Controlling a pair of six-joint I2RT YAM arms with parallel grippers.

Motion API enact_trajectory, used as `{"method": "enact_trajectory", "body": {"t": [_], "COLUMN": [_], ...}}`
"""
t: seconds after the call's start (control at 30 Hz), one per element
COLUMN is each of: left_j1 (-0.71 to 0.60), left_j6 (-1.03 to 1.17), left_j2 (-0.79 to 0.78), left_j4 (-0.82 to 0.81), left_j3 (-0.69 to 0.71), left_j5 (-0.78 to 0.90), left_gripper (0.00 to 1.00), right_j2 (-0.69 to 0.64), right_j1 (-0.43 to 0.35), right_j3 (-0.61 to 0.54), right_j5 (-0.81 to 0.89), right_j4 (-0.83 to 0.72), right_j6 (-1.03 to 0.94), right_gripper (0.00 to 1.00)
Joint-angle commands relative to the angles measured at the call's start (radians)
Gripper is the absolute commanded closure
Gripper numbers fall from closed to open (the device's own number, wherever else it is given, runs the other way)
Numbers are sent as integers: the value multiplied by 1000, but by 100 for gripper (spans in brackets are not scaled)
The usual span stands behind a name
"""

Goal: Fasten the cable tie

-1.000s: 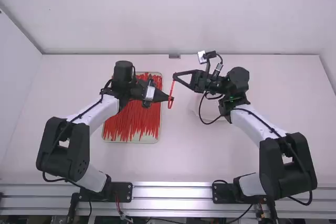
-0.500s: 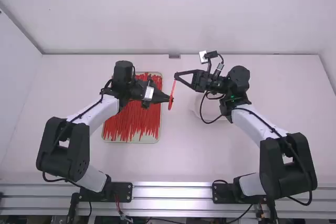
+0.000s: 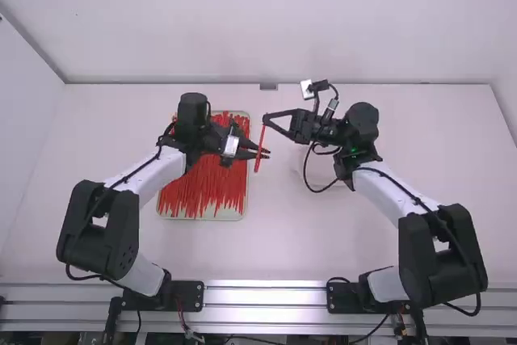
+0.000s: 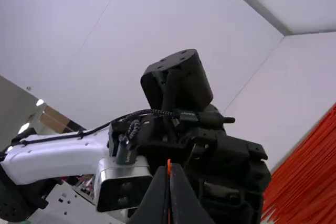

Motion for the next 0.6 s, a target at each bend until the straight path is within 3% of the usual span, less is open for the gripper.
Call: {"method": "enact_trajectory", "body": {"t": [0.0,0.1,0.17,0.57], "left_j1": [-19,-19,-18,6], "left_j6": [1,0,0,0], "left_j2": [4,4,4,4], "left_j4": [4,3,3,3], "left_j3": [-15,-15,-15,-15], "left_j5": [32,32,32,32], "left_gripper": [91,89,98,94], "right_j2": [-16,-16,-16,-16], "right_j1": [-7,-5,-8,-25], "right_j3": [30,30,30,30], "right_j5": [1,1,-2,-13], "right_j4": [3,3,3,-4], "right_j6": [-2,-2,-2,-5], "right_gripper": [100,100,100,100]}}
